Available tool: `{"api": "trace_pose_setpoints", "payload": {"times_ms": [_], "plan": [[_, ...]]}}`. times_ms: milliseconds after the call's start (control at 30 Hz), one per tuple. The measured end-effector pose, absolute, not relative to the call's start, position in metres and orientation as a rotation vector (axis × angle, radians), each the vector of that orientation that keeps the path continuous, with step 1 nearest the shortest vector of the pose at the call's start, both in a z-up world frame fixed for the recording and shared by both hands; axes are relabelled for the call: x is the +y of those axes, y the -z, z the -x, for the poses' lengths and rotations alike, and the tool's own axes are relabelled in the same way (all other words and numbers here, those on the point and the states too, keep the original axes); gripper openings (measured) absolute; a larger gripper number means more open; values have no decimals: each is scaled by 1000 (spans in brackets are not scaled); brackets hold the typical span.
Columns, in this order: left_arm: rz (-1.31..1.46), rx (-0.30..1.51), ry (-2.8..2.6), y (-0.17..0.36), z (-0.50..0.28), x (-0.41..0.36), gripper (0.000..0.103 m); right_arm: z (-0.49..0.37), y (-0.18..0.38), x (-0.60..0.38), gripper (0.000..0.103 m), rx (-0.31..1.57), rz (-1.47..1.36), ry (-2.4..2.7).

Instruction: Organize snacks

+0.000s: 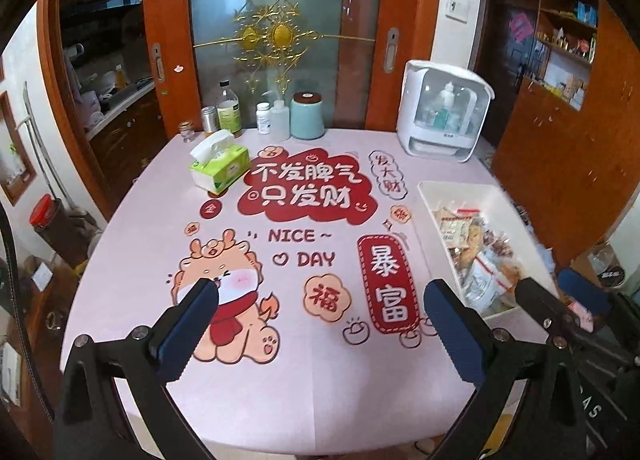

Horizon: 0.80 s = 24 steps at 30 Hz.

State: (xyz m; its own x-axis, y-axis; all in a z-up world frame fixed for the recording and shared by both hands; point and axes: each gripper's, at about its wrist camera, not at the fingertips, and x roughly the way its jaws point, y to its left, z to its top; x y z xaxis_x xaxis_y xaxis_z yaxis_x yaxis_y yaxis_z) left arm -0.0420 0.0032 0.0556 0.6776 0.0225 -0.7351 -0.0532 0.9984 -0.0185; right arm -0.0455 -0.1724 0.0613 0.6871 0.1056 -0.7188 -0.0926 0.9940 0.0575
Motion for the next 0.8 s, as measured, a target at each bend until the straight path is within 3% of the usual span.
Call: {"api": "trace_pose_setpoints", "payload": {"times_ms": [800], "plan": [[16, 914, -95, -40, 22, -2, 102, 31, -50, -173, 64, 859, -12, -104]]}}
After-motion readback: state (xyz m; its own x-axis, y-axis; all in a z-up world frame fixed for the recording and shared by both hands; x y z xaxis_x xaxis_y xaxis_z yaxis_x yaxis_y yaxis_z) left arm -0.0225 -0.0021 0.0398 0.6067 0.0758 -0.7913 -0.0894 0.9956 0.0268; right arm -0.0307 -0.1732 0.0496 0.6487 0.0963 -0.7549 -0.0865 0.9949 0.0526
